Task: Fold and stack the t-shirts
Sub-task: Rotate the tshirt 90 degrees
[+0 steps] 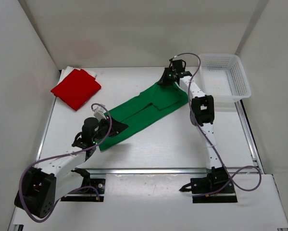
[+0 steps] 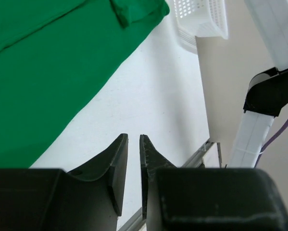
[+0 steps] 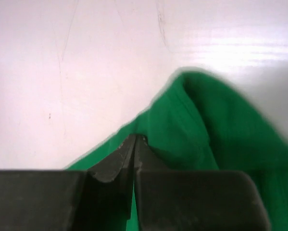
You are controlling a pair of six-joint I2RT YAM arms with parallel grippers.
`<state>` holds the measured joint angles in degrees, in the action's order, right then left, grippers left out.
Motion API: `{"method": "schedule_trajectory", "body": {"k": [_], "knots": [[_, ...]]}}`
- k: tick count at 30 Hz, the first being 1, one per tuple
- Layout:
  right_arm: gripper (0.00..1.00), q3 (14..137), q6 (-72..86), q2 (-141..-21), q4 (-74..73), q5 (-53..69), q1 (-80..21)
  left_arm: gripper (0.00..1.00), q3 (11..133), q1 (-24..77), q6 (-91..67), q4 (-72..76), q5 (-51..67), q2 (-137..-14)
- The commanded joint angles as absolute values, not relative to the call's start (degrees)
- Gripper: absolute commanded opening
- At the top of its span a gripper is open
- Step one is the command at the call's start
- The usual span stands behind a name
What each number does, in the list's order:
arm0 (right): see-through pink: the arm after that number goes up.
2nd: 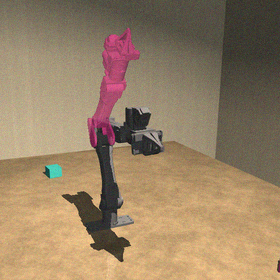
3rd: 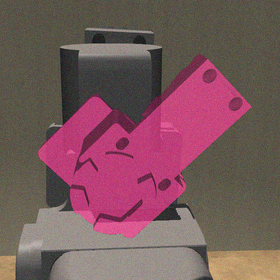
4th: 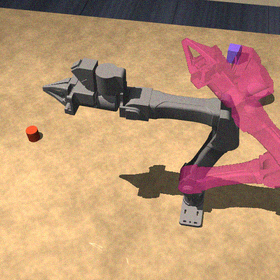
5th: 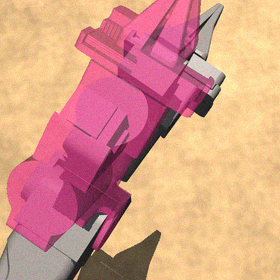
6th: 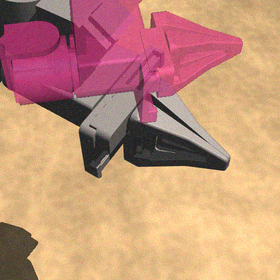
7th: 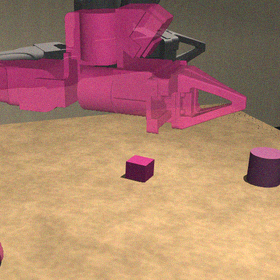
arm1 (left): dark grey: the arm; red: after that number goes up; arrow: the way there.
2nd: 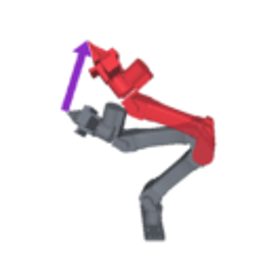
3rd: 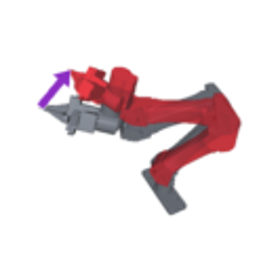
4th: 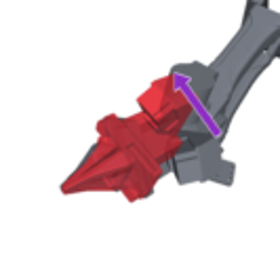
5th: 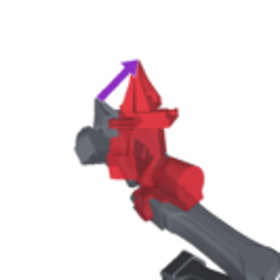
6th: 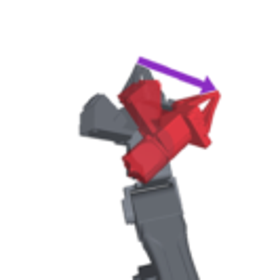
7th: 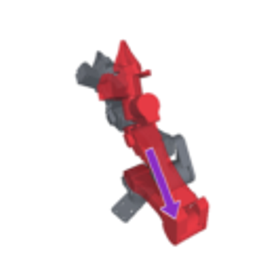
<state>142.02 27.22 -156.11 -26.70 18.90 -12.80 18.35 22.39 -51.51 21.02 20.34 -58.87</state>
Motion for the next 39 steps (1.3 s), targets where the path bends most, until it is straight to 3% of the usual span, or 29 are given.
{"method": "schedule_trajectory", "body": {"k": [1,4,6,9,12,16,18,20,22,26,33,39], "knots": [[0.00,143.95,30.49,-149.64,-29.20,29.62,-10.37,0.28,17.49,20.13,-48.26,16.26,20.12,-56.95],[0.04,143.08,24.80,-142.58,-29.61,27.60,-11.59,0.29,16.97,19.78,-47.73,14.34,20.48,-56.34],[0.11,149.38,19.97,-139.93,-37.31,23.93,-12.65,0.30,17.40,18.99,-46.59,13.62,19.95,-56.25],[0.14,155.37,16.27,-135.97,-46.54,20.14,-14.15,0.31,17.32,18.28,-45.71,12.84,21.00,-56.60],[0.10,161.36,13.01,-135.09,-57.70,14.70,-16.87,0.32,19.33,18.54,-44.04,11.16,21.10,-57.48],[0.03,155.84,10.99,-127.29,-63.01,7.42,-21.44,0.33,20.21,19.59,-43.77,11.42,23.55,-59.58],[0.00,147.01,8.98,-121.83,-62.15,3.62,-23.98,0.33,20.22,20.47,-44.29,12.91,23.99,-60.03],[0.00,132.60,7.21,-108.88,-55.25,-1.55,-24.43,0.33,19.86,22.66,-44.56,13.62,24.17,-59.94],[0.04,100.10,7.28,-95.67,-39.92,-2.47,-23.04,0.33,19.51,24.07,-45.00,14.50,22.86,-59.77],[0.00,69.06,14.32,-85.26,-17.64,7.82,-14.77,0.33,20.29,27.68,-45.53,16.18,22.24,-60.99],[0.00,60.30,16.70,-94.91,-8.27,12.56,-10.37,0.33,20.48,28.39,-45.70,16.88,22.59,-61.43],[0.00,61.86,18.72,-103.78,-6.07,12.66,-9.14,0.33,20.56,28.21,-45.62,17.58,22.59,-62.66]]}}
